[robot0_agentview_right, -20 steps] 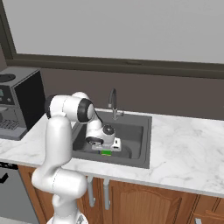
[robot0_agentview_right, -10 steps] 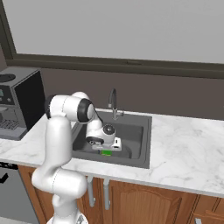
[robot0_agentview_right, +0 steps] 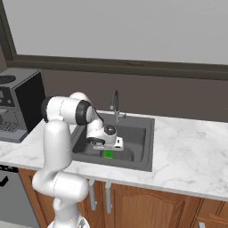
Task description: Pick the pan and sponge and place them into the sink. Then turn on the water.
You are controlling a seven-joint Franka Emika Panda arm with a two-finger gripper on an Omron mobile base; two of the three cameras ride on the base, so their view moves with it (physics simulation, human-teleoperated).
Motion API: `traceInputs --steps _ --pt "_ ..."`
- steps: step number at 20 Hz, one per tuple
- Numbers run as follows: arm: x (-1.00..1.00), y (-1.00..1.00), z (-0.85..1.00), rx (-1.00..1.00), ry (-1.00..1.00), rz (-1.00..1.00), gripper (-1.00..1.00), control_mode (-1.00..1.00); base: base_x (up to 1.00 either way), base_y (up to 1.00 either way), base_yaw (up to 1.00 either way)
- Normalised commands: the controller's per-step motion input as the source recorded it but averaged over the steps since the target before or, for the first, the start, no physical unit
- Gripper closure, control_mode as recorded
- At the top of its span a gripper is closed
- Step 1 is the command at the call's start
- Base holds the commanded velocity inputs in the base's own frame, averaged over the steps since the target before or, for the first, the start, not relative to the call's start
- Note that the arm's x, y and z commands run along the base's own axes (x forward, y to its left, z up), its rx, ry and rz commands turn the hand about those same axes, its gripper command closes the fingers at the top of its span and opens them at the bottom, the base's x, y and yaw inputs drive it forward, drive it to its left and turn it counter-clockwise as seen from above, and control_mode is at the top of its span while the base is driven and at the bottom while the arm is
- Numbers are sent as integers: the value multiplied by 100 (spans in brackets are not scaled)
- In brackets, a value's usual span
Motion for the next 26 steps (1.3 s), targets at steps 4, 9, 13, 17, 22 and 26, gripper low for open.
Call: traceInputs --steps 4,9,13,17,22,26 --pt "-3 0 25 0 -7 0 -100 -100 0 0 0" --pt "-6 0 24 0 -7 0 -100 -100 0 0 0" --pt "-13 -1 15 0 -8 0 -100 -100 0 0 0" --pt "-23 -8 1 1 -11 0 -100 -100 0 0 0" --pt "-19 -6 10 2 -11 0 -100 -100 0 0 0" --pt "-17 -4 24 3 -8 0 -100 -100 0 0 0"
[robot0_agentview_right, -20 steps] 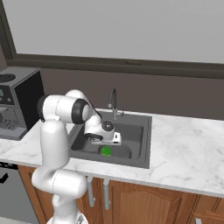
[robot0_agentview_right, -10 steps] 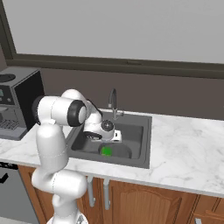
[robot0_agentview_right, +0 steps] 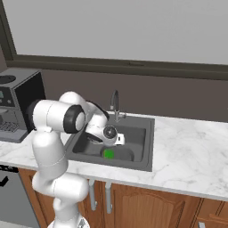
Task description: Pick the pan and sponge and place them into the sink. Then turn on the water.
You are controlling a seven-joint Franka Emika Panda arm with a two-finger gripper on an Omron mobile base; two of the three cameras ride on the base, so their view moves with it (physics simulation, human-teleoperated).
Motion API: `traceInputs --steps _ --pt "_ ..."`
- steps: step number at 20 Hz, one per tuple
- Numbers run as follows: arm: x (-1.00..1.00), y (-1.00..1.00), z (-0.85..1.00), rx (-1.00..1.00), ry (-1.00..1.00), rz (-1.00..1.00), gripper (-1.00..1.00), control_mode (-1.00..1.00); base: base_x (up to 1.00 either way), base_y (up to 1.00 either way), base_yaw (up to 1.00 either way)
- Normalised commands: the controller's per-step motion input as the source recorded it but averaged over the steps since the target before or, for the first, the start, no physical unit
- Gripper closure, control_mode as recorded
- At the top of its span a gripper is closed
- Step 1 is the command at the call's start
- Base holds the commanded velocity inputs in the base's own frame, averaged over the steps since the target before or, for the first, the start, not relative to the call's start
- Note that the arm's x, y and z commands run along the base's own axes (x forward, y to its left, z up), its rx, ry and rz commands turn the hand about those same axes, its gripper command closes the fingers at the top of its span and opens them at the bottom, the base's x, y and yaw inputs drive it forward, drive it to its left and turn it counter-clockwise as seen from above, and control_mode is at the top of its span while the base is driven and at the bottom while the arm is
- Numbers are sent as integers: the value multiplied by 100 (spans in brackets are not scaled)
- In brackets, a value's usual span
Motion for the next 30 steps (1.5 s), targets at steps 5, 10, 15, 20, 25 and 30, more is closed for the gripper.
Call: traceInputs --steps 5,10,15,20,25,30 --pt "-16 0 27 3 -8 0 -100 -100 0 0 0" --pt "-14 0 25 1 -11 0 -100 -100 0 0 0" --pt "-14 0 29 2 -9 0 -100 -100 0 0 0" --pt "-13 -1 30 2 -8 0 -100 -100 0 0 0" --pt "-14 -3 31 3 -8 0 -100 -100 0 0 0" --pt "-12 -4 31 3 -7 0 -100 -100 0 0 0"
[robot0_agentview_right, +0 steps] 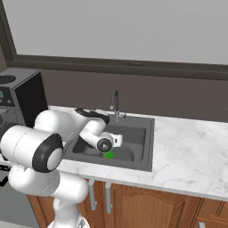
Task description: Pick the pan and sponge and place them into the sink. Then turn on the water.
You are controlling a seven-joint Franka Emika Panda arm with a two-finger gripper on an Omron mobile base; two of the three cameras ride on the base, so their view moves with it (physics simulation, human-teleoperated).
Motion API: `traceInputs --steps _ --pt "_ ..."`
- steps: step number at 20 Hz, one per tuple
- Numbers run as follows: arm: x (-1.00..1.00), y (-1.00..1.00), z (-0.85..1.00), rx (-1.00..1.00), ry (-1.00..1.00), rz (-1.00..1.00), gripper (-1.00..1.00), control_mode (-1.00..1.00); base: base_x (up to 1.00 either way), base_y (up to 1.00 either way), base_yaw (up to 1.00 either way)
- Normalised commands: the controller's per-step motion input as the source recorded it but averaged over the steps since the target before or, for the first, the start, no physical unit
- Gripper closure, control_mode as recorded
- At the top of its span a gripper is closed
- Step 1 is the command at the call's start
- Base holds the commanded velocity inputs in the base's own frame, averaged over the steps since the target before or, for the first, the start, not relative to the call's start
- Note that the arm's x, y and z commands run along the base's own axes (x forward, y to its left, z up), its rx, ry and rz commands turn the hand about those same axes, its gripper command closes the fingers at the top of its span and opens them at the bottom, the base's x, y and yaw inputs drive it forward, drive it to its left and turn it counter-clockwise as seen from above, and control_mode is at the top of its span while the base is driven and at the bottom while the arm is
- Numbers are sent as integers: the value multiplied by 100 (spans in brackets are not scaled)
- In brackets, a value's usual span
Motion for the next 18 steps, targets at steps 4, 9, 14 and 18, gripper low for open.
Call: traceInputs --steps 4,9,14,18 --pt "-10 -3 30 2 -6 0 -100 -100 0 0 0" --pt "-13 -2 31 2 -6 0 -100 -100 0 0 0" --pt "-15 -2 34 0 -4 0 -100 -100 0 0 0" --pt "-16 -10 34 0 0 0 -100 -100 0 0 0"
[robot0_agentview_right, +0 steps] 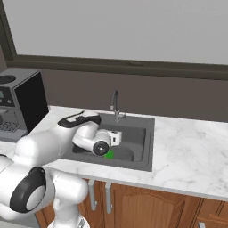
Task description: Pick the pan and sponge and place them into the sink. Then turn on the water.
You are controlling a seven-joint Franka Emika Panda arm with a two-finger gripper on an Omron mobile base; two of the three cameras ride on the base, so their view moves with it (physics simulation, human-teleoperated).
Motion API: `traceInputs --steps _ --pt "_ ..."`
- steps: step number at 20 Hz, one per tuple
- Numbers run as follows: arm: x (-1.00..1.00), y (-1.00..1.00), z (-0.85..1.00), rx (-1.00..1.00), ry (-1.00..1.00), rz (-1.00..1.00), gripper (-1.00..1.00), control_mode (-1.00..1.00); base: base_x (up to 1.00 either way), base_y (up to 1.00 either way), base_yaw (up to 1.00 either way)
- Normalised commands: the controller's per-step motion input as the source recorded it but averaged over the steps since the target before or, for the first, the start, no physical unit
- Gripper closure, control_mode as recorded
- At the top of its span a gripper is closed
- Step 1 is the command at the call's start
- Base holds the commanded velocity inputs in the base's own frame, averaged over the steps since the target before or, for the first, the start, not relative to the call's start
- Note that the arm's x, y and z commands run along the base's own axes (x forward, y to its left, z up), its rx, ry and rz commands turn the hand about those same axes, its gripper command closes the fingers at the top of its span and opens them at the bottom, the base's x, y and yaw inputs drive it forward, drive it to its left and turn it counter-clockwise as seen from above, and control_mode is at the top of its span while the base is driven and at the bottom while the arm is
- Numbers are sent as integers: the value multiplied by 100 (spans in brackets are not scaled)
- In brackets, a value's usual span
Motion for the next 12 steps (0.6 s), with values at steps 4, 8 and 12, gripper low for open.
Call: traceInputs --steps 4,8,12 --pt "-18 -14 31 0 0 0 -100 -100 0 0 0" --pt "-18 -17 30 0 -1 0 -100 -100 0 0 0" --pt "-16 -17 28 0 -1 0 -100 -100 0 0 0"
